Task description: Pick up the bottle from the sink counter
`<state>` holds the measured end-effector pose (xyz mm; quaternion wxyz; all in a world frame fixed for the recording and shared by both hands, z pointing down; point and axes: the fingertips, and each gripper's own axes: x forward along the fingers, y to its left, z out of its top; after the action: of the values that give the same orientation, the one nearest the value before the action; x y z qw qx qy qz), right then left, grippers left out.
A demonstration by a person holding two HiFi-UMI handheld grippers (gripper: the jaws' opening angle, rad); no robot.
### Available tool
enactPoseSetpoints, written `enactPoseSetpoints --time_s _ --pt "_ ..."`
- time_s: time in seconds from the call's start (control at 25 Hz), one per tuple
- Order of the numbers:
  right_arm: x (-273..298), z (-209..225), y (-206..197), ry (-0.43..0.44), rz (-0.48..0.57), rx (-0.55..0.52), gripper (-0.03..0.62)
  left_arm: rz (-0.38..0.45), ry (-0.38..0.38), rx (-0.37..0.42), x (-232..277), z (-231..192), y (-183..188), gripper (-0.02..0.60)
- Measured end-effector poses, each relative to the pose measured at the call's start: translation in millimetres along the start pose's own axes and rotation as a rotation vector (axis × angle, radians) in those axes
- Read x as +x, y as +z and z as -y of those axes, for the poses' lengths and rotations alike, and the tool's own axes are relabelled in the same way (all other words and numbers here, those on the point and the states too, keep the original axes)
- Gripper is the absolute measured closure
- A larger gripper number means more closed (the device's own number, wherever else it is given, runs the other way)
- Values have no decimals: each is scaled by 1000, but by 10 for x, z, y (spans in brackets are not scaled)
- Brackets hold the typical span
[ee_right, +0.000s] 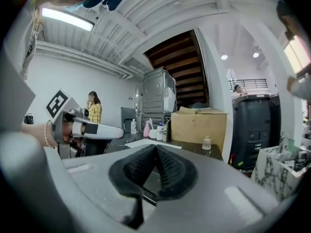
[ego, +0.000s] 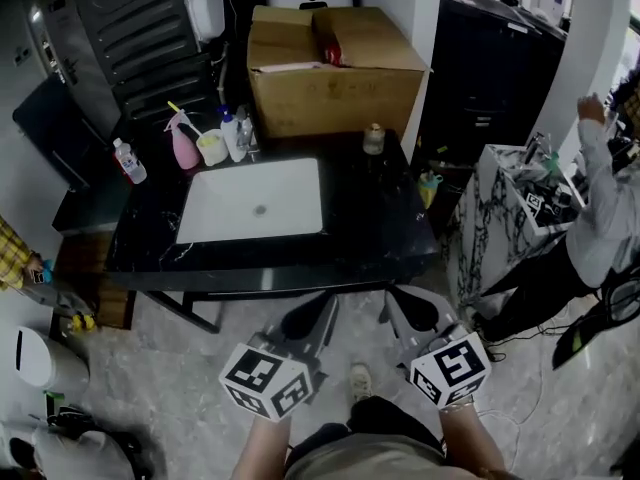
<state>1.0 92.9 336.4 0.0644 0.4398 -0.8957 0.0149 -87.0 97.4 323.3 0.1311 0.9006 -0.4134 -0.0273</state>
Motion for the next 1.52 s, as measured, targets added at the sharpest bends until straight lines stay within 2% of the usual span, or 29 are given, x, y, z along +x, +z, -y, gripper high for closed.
enactPoseSetpoints --time_s 0.28,0.56,1.24,1.52 --pt "367 699 137 5 44 -2 591 44 53 14 633 -341 246 575" --pt "686 1184 194 34 49 -8 591 54 66 17 1201 -498 349 575" --pt "1027 1670 19 56 -5 30 591 16 71 -1 1756 -750 366 575" --pt "1248 1903 -75 36 -39 35 591 -2 37 -15 2081 -920 321 575"
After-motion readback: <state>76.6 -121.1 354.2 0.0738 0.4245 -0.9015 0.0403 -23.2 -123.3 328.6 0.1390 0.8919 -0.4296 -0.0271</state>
